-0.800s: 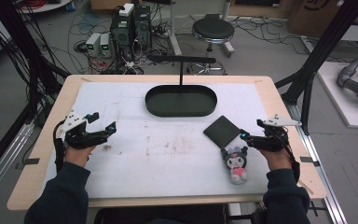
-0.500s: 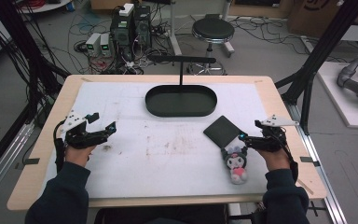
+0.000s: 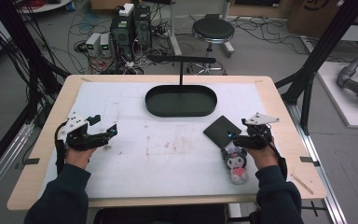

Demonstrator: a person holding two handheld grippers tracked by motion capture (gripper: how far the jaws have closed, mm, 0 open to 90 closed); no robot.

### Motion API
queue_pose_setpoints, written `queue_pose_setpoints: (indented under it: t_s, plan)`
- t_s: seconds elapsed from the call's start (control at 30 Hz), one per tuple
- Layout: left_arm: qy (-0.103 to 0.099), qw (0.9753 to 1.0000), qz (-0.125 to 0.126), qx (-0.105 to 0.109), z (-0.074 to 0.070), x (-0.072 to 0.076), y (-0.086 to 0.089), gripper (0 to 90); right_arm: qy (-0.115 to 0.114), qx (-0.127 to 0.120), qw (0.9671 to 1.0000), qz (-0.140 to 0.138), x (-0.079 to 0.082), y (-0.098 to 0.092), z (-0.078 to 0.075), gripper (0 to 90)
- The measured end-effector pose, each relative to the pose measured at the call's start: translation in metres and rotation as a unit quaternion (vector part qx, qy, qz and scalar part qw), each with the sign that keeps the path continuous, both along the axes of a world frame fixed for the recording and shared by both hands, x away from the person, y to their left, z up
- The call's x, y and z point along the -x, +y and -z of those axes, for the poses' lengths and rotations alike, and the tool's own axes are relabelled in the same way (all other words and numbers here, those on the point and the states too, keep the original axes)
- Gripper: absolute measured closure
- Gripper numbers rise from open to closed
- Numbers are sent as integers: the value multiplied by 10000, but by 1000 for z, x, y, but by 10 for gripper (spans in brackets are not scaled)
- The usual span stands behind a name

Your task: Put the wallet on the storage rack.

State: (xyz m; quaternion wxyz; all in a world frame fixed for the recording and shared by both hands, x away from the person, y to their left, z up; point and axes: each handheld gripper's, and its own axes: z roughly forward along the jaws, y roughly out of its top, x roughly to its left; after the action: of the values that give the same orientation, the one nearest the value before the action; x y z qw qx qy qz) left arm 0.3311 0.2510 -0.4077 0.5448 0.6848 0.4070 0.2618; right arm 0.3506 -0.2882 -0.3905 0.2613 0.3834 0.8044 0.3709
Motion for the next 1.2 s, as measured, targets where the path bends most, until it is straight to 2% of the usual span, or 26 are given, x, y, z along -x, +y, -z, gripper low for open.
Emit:
queue_pose_setpoints:
  t_s: [0.13,0.2,0.3,0.33,0.37,0.47,0.53,0.57,0.6,0.7,0.73,0.77,0.8,0.9,0.97,1.07,1.1,1.2]
  plan:
    - [26,10000,9,32,1,0,-1,184,76,204,9996,-175,-12,9,8,341]
    - [46,10000,22,5,2,-1,-1,184,204,314,9990,-246,-19,13,13,369]
    - [86,10000,3,23,4,-2,-1,184,388,525,9963,-560,-26,22,20,399]
    - [86,10000,3,23,4,-2,-1,184,388,525,9963,-560,-26,22,20,399]
    - [85,10000,2,20,4,-2,-1,184,450,739,9935,-741,-27,28,25,388]
    - [87,10000,-2,20,4,-2,-1,184,549,1020,9885,-967,-28,36,31,350]
    - [86,10000,3,0,4,-2,-1,184,682,1149,9861,-987,-29,39,37,314]
    - [86,10000,3,0,4,-2,-1,184,682,1149,9861,-987,-29,39,37,314]
    - [87,10000,3,7,4,-1,-1,184,717,1335,9830,-1032,-30,41,41,313]
    - [100,9999,-9,3,4,-2,-1,184,701,1451,9816,-1026,-30,43,41,351]
    - [100,9999,-9,3,4,-2,-1,184,723,1418,9821,-1008,-29,44,41,401]
    - [105,9999,-9,2,4,-2,-1,184,723,1418,9821,-1008,-29,44,41,401]
    - [108,9999,-10,5,5,-2,-1,184,622,1586,9806,-974,-26,46,40,497]
    - [108,9999,-11,5,5,-2,-1,184,577,1610,9806,-962,-24,47,39,567]
    - [111,9999,-7,-1,5,-2,-1,184,477,1712,9791,-991,-21,49,38,681]
    - [116,9999,-21,26,5,-2,-1,184,455,1738,9788,-981,-20,49,38,719]
    - [113,9999,-23,14,5,-2,0,184,463,1701,9792,-1003,-19,49,37,728]
    - [117,9999,-27,18,5,-2,0,184,509,1427,9836,-977,-19,45,33,787]
